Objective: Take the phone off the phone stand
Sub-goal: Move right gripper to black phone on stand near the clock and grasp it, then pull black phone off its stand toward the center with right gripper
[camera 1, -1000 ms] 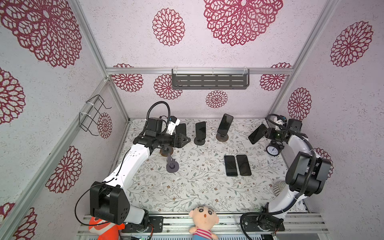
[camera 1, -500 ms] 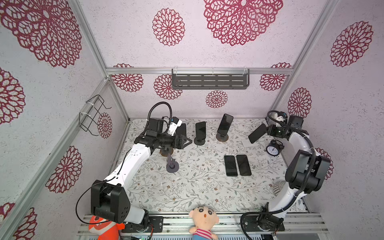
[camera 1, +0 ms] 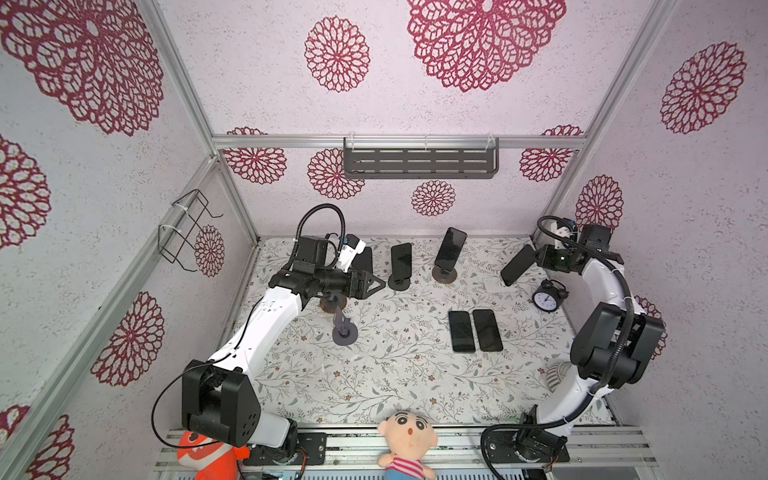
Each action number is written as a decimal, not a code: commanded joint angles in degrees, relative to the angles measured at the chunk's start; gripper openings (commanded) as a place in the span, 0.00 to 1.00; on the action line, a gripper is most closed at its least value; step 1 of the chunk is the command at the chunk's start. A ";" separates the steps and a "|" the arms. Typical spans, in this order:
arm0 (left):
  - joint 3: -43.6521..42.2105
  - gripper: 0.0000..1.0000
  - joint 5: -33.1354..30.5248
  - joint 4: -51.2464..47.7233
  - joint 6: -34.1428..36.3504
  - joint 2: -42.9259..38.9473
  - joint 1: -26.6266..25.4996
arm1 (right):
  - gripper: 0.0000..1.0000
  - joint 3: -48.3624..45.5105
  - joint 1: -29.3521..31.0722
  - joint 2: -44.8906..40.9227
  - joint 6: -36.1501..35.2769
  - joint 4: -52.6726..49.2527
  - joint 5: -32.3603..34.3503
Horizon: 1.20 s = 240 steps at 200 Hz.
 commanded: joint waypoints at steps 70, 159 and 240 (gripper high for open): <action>0.64 0.87 1.18 0.76 1.56 -2.66 -0.99 | 0.00 -3.34 1.59 -15.75 4.35 -1.41 -7.23; -1.40 0.81 3.67 4.89 -0.61 -2.23 -2.04 | 0.00 -7.75 21.12 -19.25 -1.39 -8.98 -16.30; -3.89 0.56 11.29 9.58 -0.14 1.54 -5.47 | 0.00 -3.24 37.89 -10.55 -12.87 -14.51 -28.99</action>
